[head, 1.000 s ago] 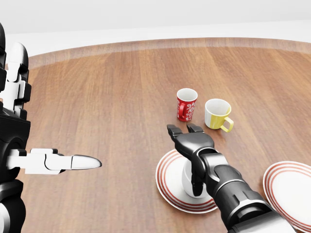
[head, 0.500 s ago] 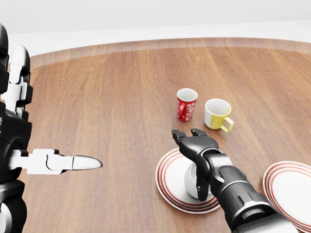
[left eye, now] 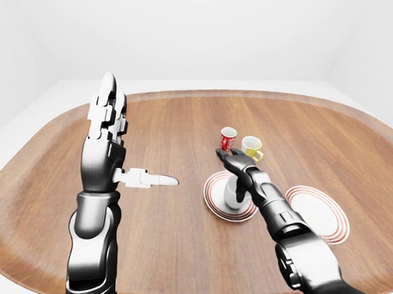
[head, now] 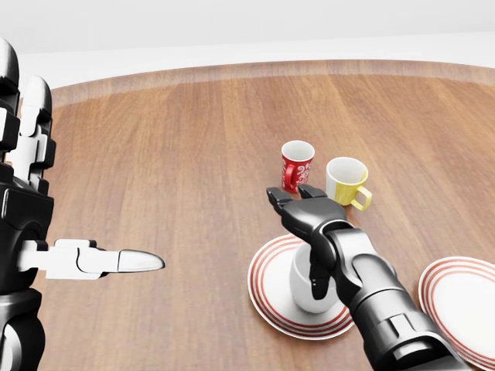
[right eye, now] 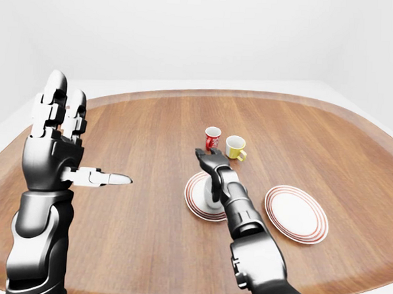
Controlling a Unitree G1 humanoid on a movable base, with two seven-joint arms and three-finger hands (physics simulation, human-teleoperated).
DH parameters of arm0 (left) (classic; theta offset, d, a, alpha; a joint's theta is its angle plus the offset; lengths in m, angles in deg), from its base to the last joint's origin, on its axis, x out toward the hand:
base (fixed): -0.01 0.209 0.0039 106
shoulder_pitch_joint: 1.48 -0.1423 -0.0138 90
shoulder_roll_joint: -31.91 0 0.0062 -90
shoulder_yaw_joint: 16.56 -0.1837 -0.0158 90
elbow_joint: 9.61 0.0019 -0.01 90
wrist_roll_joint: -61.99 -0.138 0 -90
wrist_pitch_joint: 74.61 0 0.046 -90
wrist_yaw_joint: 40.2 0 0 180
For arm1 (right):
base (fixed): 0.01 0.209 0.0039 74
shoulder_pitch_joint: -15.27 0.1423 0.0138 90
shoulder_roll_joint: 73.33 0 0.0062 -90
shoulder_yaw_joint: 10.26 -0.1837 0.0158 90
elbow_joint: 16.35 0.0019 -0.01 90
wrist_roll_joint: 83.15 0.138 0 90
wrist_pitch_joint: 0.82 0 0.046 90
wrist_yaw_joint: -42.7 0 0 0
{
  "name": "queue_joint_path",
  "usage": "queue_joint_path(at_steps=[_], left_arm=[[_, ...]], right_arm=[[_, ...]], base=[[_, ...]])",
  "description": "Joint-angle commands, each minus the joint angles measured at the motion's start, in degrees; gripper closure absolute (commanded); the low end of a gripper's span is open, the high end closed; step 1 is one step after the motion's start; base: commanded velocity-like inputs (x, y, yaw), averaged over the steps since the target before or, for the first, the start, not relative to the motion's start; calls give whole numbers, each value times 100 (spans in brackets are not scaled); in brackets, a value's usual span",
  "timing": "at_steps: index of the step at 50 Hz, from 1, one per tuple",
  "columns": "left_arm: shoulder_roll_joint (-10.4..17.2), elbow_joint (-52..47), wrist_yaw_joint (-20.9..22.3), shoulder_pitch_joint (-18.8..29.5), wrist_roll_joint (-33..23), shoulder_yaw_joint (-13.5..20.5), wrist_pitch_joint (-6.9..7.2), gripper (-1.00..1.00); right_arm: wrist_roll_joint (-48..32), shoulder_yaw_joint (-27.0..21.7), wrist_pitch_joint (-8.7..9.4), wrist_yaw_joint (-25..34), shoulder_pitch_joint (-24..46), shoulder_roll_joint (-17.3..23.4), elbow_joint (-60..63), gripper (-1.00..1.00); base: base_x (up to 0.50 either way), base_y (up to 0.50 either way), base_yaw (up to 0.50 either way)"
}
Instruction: Put the white mug on the left plate.
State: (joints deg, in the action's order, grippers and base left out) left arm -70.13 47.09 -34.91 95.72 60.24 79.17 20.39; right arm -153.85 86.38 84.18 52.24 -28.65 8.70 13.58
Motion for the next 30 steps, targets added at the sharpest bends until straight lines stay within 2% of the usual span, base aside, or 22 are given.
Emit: queue_joint_path(at_steps=[1, 11, 18, 22, 26, 27, 30], left_arm=[[-2, 12, 5, -6, -8, 2, 0, -100], [-7, -1, 5, -6, -16, -8, 0, -100], [-3, -11, 3, 7, -11, -3, 0, -100], [7, 4, 0, 26, 1, 17, 0, -100], [16, -6, -5, 42, 17, 35, 0, -100], [19, -7, -7, 51, 24, 44, 0, -100], [29, -25, -13, 71, 39, 57, 0, -100]], right_arm=[[34, -63, 0, 902, -570, 7, 1578, -100], [136, -167, 0, 1699, -1140, -28, 2944, -100], [245, -238, 0, 1973, -1244, -48, 3399, -100], [671, -352, 0, 2151, -1329, -147, 3645, -100], [1634, -498, 0, 2456, -1507, -281, 4145, -100], [2032, -604, 22, 2611, -1619, -370, 4414, -100], [2821, -690, 589, 2517, -1845, -392, 4800, -100]], base=[[0, 0, 0], [0, 0, 0], [0, 0, 0], [0, 0, 0], [0, 0, 0], [0, 0, 0], [0, 0, 0]])
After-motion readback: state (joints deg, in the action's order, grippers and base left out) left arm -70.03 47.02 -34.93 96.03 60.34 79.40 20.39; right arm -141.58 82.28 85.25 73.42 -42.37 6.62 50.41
